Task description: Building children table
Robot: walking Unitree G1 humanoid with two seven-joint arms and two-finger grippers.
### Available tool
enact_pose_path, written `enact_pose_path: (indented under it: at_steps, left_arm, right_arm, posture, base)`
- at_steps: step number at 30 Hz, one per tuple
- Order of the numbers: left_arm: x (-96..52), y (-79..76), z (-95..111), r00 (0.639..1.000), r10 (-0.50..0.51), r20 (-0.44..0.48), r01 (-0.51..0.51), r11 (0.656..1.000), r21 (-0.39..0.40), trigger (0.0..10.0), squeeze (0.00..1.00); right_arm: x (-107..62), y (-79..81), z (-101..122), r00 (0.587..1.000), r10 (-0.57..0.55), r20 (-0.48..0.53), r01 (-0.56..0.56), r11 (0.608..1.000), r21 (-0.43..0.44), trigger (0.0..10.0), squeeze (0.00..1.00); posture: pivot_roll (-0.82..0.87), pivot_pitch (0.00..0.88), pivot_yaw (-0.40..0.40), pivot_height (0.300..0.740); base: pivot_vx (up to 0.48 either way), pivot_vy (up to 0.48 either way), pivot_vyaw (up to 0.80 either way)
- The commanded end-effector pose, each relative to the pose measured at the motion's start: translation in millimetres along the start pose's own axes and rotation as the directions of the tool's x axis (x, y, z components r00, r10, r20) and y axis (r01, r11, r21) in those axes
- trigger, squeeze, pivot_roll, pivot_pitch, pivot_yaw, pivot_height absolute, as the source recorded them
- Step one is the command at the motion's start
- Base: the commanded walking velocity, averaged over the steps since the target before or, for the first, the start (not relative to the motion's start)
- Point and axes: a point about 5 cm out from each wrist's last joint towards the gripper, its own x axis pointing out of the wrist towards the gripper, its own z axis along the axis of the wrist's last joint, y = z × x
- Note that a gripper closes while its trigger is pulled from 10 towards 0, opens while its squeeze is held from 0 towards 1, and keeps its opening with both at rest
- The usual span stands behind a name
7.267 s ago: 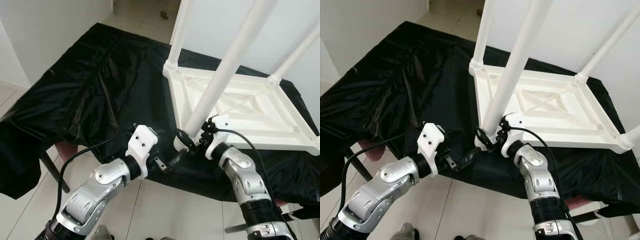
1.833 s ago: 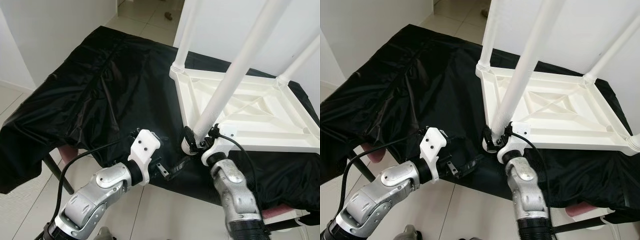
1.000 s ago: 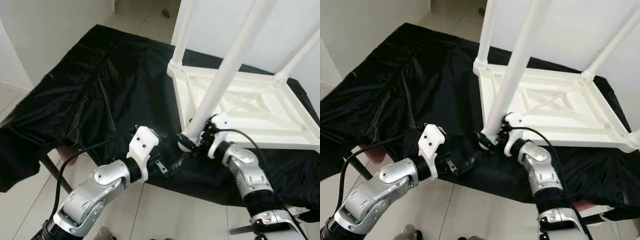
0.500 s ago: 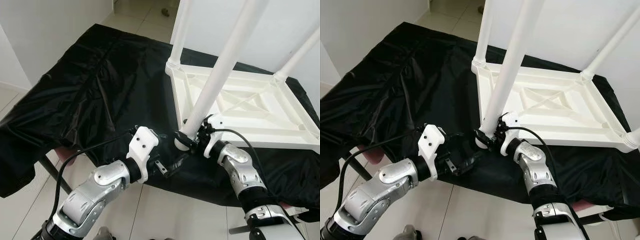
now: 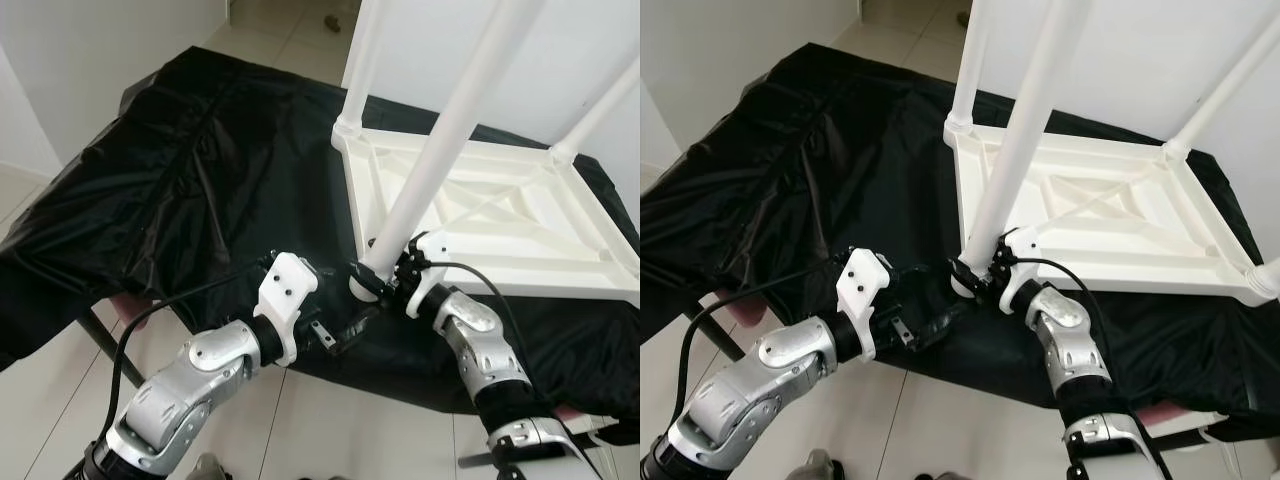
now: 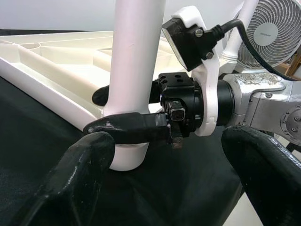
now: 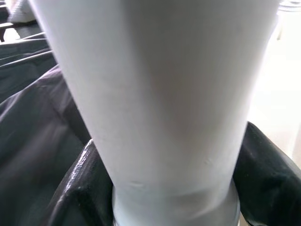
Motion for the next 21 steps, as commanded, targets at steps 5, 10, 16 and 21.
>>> enact_pose_path:
  at_steps: [5, 10, 16, 21]
  left_arm:
    - [2.6, -9.9, -3, 0.995, -0.097, -0.007, 0.097, 0.995, -0.017, 10.0, 0.00]
    - [2.9, -11.3, -3, 0.994, -0.107, -0.007, 0.107, 0.994, -0.019, 10.0, 0.00]
    - [3.8, -13.1, -3, 0.993, -0.119, -0.008, 0.119, 0.993, -0.020, 10.0, 0.00]
    - [4.2, -13.8, -3, 0.992, -0.125, -0.009, 0.124, 0.992, -0.020, 10.0, 0.00]
  right_arm:
    - [-3.4, 2.3, -5, 0.987, -0.156, -0.045, 0.157, 0.987, 0.029, 0.0, 0.00]
    - [-1.4, 12.0, -12, 0.926, -0.365, -0.100, 0.373, 0.924, 0.083, 0.0, 0.00]
    - [1.9, 25.6, -13, 0.865, -0.489, -0.113, 0.498, 0.864, 0.072, 0.0, 0.00]
    - [4.8, 37.1, -11, 0.848, -0.517, -0.117, 0.527, 0.846, 0.084, 0.0, 0.00]
  posture:
    - [0.12, 0.135, -0.161, 0.740]
    - [0.12, 0.136, -0.159, 0.740]
    - [0.12, 0.134, -0.156, 0.740]
    - [0.12, 0.133, -0.156, 0.740]
  base:
    - [0.000, 0.000, 0.00]
    - [0.000, 0.000, 0.00]
    - [0.000, 0.000, 0.00]
    - [0.000, 0.000, 0.00]
